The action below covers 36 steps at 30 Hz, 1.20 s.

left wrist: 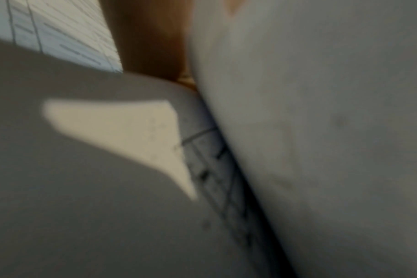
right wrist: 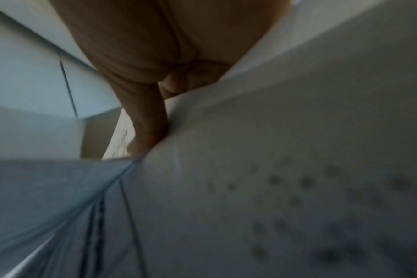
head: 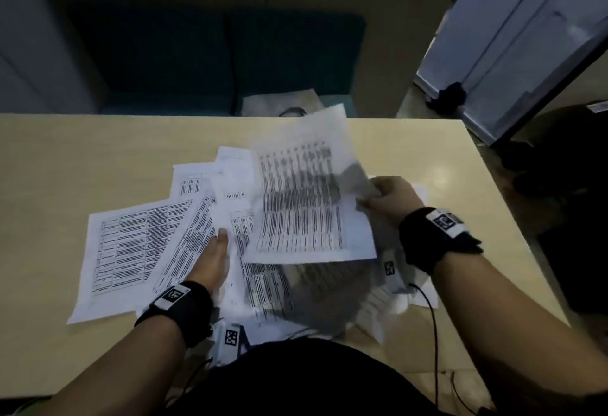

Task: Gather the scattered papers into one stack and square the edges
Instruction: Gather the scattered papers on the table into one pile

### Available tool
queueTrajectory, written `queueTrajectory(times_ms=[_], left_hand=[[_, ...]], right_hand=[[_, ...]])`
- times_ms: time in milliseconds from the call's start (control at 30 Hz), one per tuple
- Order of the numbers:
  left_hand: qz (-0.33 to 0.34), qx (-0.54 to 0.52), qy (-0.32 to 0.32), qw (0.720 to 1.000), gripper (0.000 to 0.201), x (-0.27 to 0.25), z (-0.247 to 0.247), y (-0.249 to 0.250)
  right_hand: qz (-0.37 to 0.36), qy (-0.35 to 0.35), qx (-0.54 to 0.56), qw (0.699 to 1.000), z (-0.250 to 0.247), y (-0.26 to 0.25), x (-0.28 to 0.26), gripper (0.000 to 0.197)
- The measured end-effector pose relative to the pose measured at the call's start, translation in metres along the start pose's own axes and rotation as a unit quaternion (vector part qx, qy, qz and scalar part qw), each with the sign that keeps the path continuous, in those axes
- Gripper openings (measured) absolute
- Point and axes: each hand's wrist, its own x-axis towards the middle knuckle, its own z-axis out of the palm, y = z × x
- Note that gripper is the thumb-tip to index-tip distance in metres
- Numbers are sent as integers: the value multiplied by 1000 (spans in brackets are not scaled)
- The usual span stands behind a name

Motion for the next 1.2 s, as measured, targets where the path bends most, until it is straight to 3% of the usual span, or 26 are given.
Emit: queueTrajectory(times_ms=[67, 167, 333, 433, 567, 733, 900, 1067, 1133, 1200], left_hand=[[2, -2, -15, 1000, 84, 0, -2, -2], [12, 56, 22, 998, 95, 8, -8, -11], [39, 86, 18, 995, 73, 26, -15, -30], [53, 82, 21, 995, 54, 11, -7, -16], [59, 71, 23, 995, 54, 8, -5, -14], [46, 64, 14, 997, 59, 9, -3, -16], [7, 62, 15, 998, 90, 10, -4, -15], [21, 63, 16, 998, 96, 6, -1, -15], [28, 47, 28, 998, 94, 5, -5, -14], [23, 38, 43, 998, 93, 5, -14, -15]], right_hand=[[-3, -59, -54, 997, 25, 0, 6, 22], [-21, -98, -82, 992, 40, -2, 10, 30], [11, -150, -170, 974, 29, 16, 15, 21], [57, -72, -105, 990, 20, 38, 18, 7], [115, 15, 25, 993, 25, 53, 17, 3], [130, -24, 49, 990, 72, 45, 11, 20], [111, -54, 25, 992, 104, 32, 2, 20], [87, -76, 11, 993, 117, 27, -4, 35], [121, -16, 43, 992, 102, 36, 0, 42], [230, 91, 23, 969, 77, 57, 3, 46]])
